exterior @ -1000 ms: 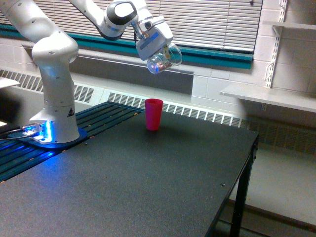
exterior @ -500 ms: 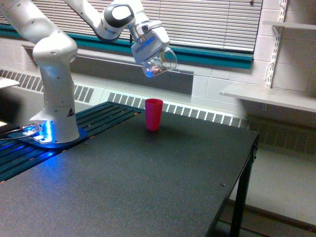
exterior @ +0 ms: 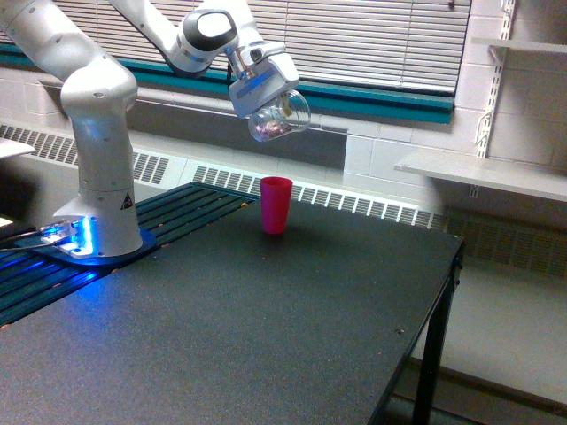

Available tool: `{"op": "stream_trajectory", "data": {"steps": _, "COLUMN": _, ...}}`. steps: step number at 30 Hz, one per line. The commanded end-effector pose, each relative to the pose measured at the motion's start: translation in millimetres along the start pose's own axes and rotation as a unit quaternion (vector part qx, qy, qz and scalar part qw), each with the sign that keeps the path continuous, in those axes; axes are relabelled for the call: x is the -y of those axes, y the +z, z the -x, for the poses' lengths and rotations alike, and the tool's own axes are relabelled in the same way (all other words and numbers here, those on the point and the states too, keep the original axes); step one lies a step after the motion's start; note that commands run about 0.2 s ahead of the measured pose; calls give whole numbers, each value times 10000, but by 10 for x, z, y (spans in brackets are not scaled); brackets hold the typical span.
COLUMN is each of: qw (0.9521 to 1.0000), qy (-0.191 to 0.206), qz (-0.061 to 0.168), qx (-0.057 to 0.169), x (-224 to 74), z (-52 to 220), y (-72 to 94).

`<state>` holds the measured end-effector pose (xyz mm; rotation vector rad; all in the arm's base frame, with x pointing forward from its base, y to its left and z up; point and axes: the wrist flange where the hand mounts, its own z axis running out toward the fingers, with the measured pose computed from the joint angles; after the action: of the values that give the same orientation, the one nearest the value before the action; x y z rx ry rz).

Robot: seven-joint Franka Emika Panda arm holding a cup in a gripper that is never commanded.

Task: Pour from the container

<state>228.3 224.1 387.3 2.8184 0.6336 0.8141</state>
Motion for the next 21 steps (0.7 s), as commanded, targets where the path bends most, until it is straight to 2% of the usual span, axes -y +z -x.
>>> {"op": "stream_trajectory", "data": {"steps": 1, "qw": 9996, "qy": -202, "qz": 43, "qx": 205, "x": 63, "z": 170, "y": 92}}
{"op": "stream_trajectory", "data": {"steps": 21, "qw": 9990, "qy": -279, "qz": 127, "qx": 333, "x": 199, "z": 275, "y": 127}}
